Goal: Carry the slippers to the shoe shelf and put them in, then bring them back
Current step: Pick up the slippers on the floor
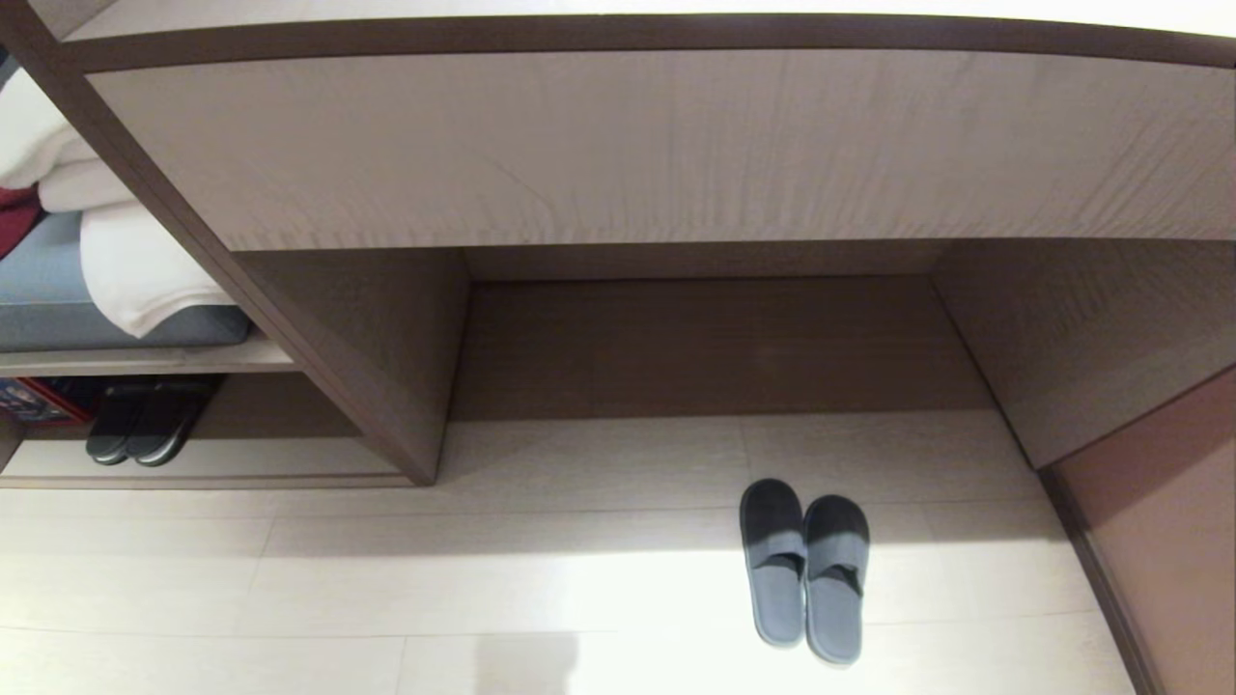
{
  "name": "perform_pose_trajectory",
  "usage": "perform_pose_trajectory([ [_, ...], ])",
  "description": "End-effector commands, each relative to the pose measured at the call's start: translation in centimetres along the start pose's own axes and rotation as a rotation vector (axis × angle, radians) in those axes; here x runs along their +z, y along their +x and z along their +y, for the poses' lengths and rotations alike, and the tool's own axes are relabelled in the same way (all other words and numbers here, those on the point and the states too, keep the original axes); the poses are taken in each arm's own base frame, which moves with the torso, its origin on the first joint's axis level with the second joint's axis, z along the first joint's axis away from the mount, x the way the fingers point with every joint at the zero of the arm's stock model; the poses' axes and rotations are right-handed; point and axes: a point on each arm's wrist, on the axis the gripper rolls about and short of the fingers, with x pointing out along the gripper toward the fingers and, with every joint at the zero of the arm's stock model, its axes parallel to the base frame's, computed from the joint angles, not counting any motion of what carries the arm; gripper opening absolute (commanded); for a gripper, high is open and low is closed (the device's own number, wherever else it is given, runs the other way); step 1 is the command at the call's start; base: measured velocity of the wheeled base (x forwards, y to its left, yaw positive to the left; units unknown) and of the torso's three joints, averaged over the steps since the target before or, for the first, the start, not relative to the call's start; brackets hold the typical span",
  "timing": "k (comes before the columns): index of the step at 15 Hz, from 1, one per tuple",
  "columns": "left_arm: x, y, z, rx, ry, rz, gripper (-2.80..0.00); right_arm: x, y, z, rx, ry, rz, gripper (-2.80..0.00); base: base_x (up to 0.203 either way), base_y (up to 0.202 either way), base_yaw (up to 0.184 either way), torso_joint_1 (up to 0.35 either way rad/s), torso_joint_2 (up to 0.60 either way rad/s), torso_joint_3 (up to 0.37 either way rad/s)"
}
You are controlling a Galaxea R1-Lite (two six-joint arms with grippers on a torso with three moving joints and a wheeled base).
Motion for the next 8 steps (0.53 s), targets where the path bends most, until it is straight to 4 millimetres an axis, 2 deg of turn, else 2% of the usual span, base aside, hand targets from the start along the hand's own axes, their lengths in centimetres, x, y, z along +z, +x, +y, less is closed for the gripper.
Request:
perform_pose_trajectory([
  [1,0.0,0.0,0.0,0.0,0.001,0.0,-2.8,-0.01,-0.01,0.0,0.0,0.0,-0.001,-2.8,0.0,0.0,0.0,0.002,0.0,-0.197],
  [8,0.05,0.0,0.0,0.0,-0.002,-0.005,-2.8,-0.01,-0.01,0.0,0.0,0.002,-0.001,-2.8,0.0,0.0,0.0,0.003,0.0,-0.198],
])
